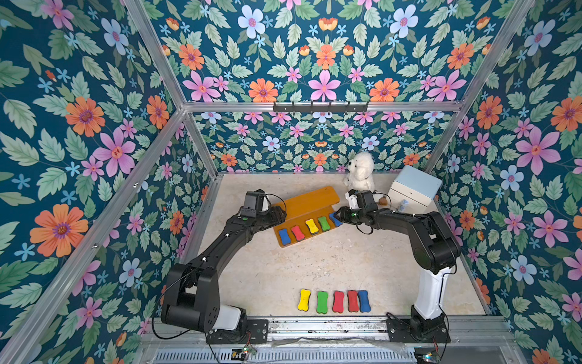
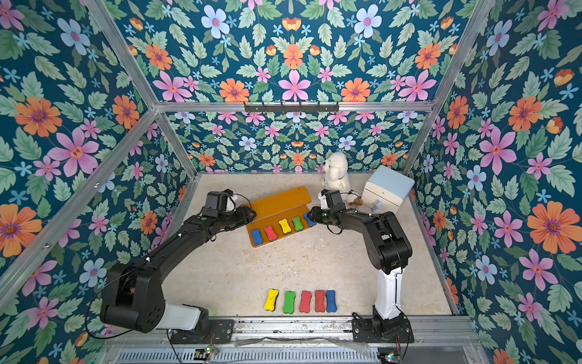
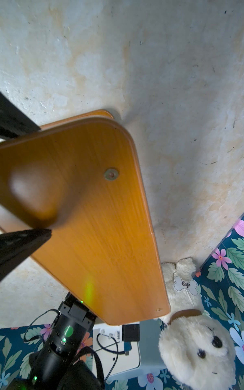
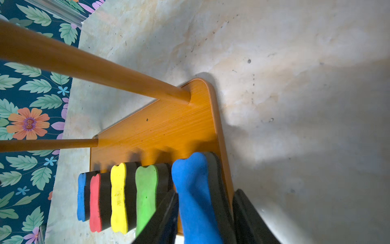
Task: Remove the whiteboard erasers from the shelf
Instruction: Pick up the whiteboard eraser from the shelf.
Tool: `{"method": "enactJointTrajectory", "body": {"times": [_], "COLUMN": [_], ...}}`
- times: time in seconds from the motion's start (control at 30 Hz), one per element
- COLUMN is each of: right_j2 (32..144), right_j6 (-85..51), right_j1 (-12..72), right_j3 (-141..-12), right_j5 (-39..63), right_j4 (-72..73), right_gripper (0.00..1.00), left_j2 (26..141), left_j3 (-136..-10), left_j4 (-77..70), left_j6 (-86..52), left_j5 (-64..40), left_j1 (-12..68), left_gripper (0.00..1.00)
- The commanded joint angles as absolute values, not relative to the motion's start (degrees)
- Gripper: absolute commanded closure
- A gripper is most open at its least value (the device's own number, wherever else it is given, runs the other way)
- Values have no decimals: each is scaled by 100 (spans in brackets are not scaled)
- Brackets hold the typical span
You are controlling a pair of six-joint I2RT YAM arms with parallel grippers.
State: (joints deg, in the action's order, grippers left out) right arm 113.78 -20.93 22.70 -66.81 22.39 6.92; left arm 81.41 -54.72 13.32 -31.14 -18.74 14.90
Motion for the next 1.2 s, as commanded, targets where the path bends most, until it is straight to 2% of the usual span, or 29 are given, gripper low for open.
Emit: {"method": "enactJointTrajectory", "body": {"times": [0.0,0.33,0.73,0.9,1.17], "right_j2": [11401,11472,11294,11062,10273], "right_j6": [-2013,-2040,-2209,-2467,-3017], "right_j1": [2285,2287,2289,2293,2354], "right_j3": [-6702,-6628,-6259,-6064,-5545], "right_j5": [2221,2248,2245,2389,2183], "right_j4": [677,705,892,1105,1322], "right_gripper": [54,67,95,99,100], "left_j2": [8163,8173,8113,8095,8093], "left_j3": [-5457,-5458,-5461,-5462,-5497], "left_j4": [1616,1645,1666,1679,1680], "left_j6": [-3041,-3015,-3004,-2991,-2980], "left_j5": [-1830,-1828,-1811,-1811,-1943], "left_j1": [1485,1457,1435,1438,1434], "left_gripper": [33,33,33,32,30]}}
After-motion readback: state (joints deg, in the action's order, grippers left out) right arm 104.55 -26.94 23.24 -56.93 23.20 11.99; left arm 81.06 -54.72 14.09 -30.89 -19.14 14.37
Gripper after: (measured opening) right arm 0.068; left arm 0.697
